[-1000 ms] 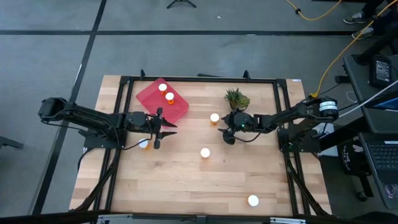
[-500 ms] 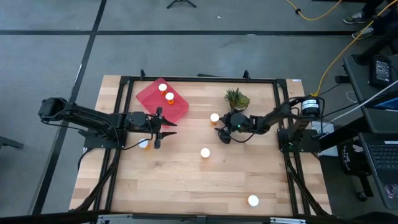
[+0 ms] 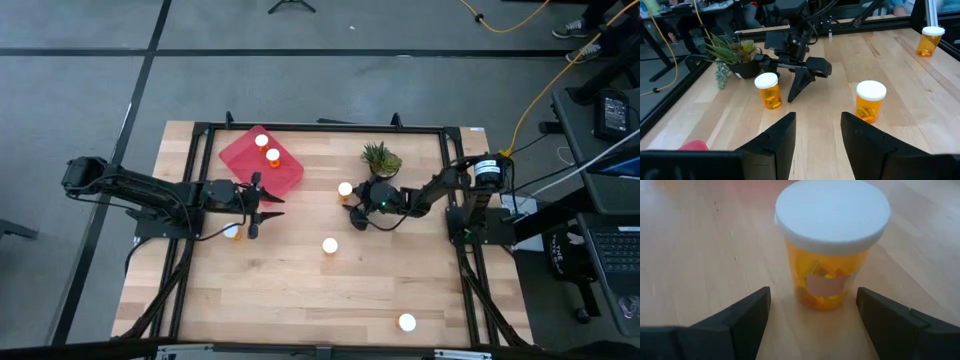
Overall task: Pick and place pill bottles into a basket
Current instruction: Put the orange pill bottle into the red container
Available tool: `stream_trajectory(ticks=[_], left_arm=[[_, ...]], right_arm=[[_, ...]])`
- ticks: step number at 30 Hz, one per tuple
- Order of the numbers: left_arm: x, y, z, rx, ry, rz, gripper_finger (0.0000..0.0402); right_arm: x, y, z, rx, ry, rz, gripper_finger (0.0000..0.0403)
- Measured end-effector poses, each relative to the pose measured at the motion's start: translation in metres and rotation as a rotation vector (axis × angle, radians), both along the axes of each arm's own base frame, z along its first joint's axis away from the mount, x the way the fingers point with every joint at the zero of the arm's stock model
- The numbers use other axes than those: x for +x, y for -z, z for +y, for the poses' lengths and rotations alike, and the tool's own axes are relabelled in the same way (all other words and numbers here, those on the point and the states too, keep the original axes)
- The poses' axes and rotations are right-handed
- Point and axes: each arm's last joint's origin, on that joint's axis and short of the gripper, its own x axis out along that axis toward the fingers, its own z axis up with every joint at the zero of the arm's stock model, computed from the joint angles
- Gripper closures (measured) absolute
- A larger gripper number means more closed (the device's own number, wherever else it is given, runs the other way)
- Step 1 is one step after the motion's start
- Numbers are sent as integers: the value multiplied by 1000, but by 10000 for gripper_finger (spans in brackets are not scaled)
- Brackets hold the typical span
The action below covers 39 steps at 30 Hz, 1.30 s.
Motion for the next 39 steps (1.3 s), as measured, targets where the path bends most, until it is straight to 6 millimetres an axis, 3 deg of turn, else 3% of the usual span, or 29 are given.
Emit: stream_trajectory(ticks=[39], left_arm=[[0, 0, 0, -1, 0, 0, 251]], right_arm=[[5, -6, -4, -85, -49, -79, 102]])
